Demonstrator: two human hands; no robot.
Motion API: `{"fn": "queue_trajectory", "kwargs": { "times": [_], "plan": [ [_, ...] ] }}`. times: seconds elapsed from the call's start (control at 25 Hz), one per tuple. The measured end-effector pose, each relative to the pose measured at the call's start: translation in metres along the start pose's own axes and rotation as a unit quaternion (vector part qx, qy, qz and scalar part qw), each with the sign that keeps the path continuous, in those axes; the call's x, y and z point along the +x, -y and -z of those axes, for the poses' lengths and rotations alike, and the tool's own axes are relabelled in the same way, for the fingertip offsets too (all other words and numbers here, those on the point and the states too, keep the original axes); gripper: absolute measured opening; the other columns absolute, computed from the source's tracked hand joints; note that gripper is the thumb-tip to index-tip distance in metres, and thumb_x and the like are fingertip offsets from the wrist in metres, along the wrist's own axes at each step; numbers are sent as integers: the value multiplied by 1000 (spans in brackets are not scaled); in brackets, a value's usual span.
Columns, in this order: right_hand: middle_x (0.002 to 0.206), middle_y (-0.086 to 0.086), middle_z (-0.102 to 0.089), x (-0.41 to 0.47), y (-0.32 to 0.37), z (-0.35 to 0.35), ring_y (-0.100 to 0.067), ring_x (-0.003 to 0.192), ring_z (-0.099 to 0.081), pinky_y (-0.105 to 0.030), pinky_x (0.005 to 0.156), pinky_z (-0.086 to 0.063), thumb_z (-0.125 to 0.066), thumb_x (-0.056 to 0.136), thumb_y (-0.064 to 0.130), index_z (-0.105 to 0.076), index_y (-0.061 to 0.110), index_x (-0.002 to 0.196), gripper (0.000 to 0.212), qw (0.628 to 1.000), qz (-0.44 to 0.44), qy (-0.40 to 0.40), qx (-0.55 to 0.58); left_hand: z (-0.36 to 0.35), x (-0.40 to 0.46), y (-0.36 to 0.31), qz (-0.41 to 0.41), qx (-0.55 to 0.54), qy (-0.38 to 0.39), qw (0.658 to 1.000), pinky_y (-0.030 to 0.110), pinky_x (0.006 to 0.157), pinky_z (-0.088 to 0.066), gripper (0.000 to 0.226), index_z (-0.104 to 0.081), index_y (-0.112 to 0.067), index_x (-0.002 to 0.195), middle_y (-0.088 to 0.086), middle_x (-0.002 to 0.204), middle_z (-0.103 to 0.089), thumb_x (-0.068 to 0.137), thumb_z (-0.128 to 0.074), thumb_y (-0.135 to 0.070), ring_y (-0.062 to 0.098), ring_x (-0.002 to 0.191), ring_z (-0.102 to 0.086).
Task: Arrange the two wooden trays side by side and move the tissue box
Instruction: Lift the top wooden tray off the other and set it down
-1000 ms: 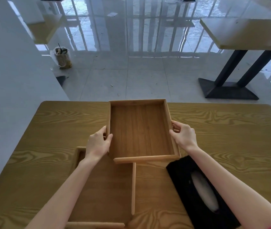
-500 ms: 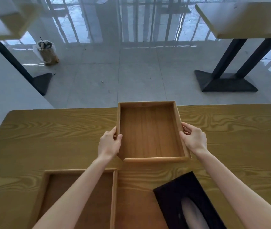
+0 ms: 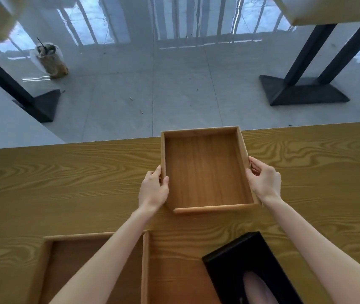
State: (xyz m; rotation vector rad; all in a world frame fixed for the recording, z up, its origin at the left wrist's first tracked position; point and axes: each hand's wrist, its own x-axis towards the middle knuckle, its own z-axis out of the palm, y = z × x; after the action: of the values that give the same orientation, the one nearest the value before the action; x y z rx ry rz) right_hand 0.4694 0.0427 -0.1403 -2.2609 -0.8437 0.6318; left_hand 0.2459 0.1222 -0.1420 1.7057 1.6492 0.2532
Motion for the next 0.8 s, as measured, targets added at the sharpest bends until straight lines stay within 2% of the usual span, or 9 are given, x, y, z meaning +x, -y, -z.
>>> {"fn": "queue_trajectory", "kwargs": {
  "times": [0.36,0.56,0.64,0.72,0.8],
  "plan": [
    [125,-17,-61,4,-8,-1,-26,116,-58,-35,103,-41,-56,88,9,-50,9,129,41,999,12,19,24,-6,4,-2,4,37,-30,999,34,97,-43,48,-35,-10,140,12,134,-52,94,-45,-20,26,123,-50],
    [115,-21,-66,-3,-8,-7,-34,102,-63,-42,89,-49,-48,92,10,-38,11,137,46,998,40,13,-53,-1,6,-1,13,27,-11,1000,35,104,-40,50,-39,-11,139,11,137,-52,91,-52,-23,25,126,-49],
    [133,-20,-52,-4,-5,-7,-35,117,-54,-44,93,-47,-47,92,12,-25,11,142,55,990,43,60,-120,7,7,-1,14,30,7,999,36,105,-39,51,-41,-12,138,10,137,-53,90,-54,-25,25,127,-49],
    [153,-16,-22,-8,-3,-7,-32,137,-30,-44,108,-34,-48,92,18,-14,10,144,63,975,52,97,-195,15,4,-1,-5,51,12,999,37,100,-44,48,-43,-15,137,8,134,-57,91,-52,-26,24,124,-52],
    [157,-12,-9,-15,2,-6,-28,144,-14,-45,116,-19,-49,91,22,-15,13,145,65,963,93,88,-238,26,-1,-2,-42,101,1,994,38,94,-47,45,-44,-17,136,6,131,-59,93,-48,-27,24,121,-55]
  ]
}}
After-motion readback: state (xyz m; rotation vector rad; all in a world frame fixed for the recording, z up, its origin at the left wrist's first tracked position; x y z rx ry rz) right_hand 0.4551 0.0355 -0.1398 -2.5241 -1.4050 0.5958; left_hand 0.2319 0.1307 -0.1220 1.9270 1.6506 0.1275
